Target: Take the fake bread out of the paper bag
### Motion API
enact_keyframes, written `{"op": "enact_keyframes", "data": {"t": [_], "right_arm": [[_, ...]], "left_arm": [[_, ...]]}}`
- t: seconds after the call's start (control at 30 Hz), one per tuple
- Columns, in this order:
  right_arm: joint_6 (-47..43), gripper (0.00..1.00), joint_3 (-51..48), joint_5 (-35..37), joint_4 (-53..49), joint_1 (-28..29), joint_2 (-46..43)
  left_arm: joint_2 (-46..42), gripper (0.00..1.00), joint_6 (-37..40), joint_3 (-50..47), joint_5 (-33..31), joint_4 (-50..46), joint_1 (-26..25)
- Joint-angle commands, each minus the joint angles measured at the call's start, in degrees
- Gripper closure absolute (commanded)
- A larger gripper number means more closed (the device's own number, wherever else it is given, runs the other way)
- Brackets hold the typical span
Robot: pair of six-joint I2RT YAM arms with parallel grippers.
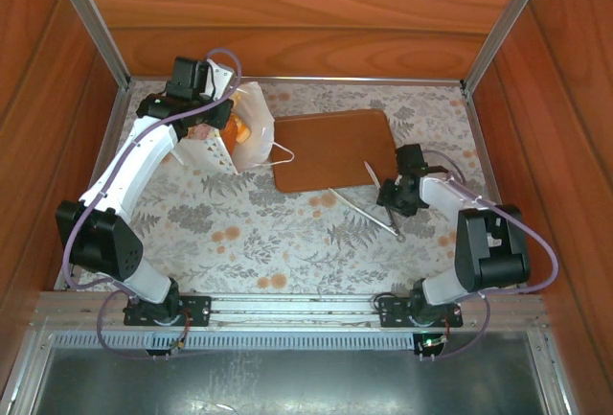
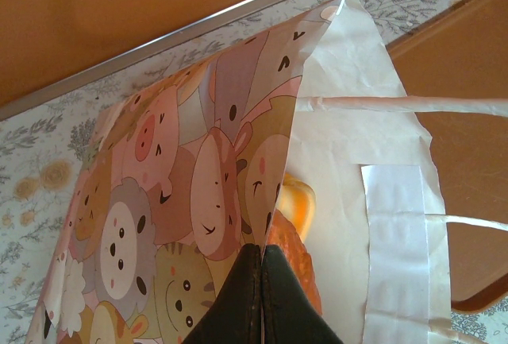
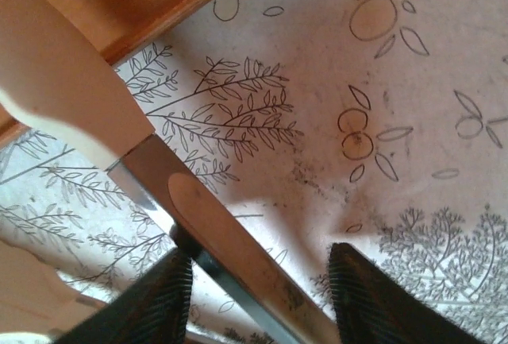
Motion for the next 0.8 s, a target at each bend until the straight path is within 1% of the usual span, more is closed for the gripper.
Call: {"op": "enact_keyframes", "data": {"t": [0.0,0.07,0.13,0.27,0.3,0.43,0.63,0.73,0.77], "right_arm": [[-0.5,0.6,0.8,0.8,0.6,0.4,1.6],[-0.8,0.68,0.9,0.5,0.9,0.4,1.9],[-1.3,0.74,1.0,0.3,1.0,0.4,1.8],[-2.3,0.81,0.9,-0.6,1.2,0.5,0.5],[-2.6,0.82,0.9,-0.7,1.3,0.5,0.1],[-4.9,0.82,1.1,-1.8,2.1,0.7,-0.6],[-7.5,0.81,3.7,-0.1,0.4,2.4,1.3],[-7.4,0.75,4.8,0.2,0.2,3.2,2.7],[-7.3,0.71,4.8,0.1,0.4,3.5,2.9]], "left_arm": [[-2.3,1.0,-0.2,0.2,0.4,2.2,-0.4],[-2.2,1.0,-0.2,0.2,0.5,2.2,-0.4],[-2.3,1.0,-0.3,0.2,0.6,2.2,-0.3],[-2.6,1.0,-0.6,0.1,0.4,2.2,-0.4],[-2.7,1.0,-0.5,0.1,0.5,2.2,-0.4],[-3.1,1.0,-0.5,-0.3,0.9,2.2,-0.4],[-3.2,1.0,-0.5,-1.0,1.2,2.2,-0.3],[-3.4,1.0,-0.6,-1.1,1.2,2.2,-0.3],[-3.5,1.0,-0.5,-1.1,1.2,2.2,-0.4]]}}
